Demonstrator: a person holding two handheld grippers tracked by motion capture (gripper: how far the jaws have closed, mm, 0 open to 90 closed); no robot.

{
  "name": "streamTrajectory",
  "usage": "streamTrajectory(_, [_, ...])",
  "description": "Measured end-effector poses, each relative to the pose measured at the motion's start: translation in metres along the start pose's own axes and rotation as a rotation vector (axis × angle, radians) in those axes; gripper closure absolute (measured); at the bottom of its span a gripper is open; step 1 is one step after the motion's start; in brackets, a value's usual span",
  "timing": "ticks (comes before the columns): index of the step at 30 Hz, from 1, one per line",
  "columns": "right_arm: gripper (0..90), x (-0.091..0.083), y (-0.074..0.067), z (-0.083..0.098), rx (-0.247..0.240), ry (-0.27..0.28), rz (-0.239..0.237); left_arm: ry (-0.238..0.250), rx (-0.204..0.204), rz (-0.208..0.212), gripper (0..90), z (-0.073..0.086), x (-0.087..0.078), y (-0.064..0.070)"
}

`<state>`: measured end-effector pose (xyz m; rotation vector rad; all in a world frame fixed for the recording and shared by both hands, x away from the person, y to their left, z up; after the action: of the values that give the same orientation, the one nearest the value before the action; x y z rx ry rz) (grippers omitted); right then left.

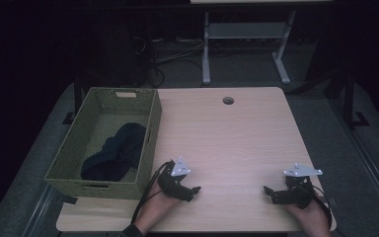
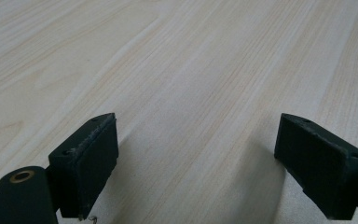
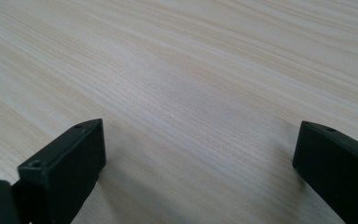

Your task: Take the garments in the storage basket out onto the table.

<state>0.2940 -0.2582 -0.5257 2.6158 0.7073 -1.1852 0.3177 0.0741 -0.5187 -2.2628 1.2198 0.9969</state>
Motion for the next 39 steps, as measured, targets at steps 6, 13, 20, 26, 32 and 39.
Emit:
streamTrajectory(6, [2.1,0.000,0.000,0.000,0.000,0.000,0.000,-0.011,-0.008,0.001,13.7,-0.001,-0.001,-0.001])
streamTrajectory(13, [2.1,0.000,0.000,0.000,-0.002,0.000,0.000,-0.025,-0.002,-0.014,13.7,-0.001,-0.004,-0.002])
streamTrajectory(20, [2.1,0.000,0.000,0.000,-0.001,0.000,0.000,-0.015,-0.011,-0.001,13.8,-0.003,-0.009,-0.004])
streamTrajectory(26, [2.1,0.000,0.000,0.000,0.000,0.000,0.000,0.002,-0.002,-0.007,13.8,-0.007,-0.014,-0.004])
streamTrajectory(32, [2.0,0.000,0.000,0.000,-0.001,0.000,0.000,0.017,-0.004,-0.001,13.9,-0.010,-0.018,-0.005])
streamTrajectory(39, [2.1,0.000,0.000,0.000,-0.001,0.000,0.000,0.029,-0.006,0.001,13.9,-0.015,-0.021,-0.006])
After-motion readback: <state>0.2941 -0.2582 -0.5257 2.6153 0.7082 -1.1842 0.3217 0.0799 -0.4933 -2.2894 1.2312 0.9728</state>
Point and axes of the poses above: each handheld gripper's, and its own axes: x roughly forward along the jaws, z roughly out of its underside, y roughly to its right, the point moved 6 cm from there along x, roughly forward along the jaws, and after that the axes turned 3 degrees about -y, right-handed, at the moved point
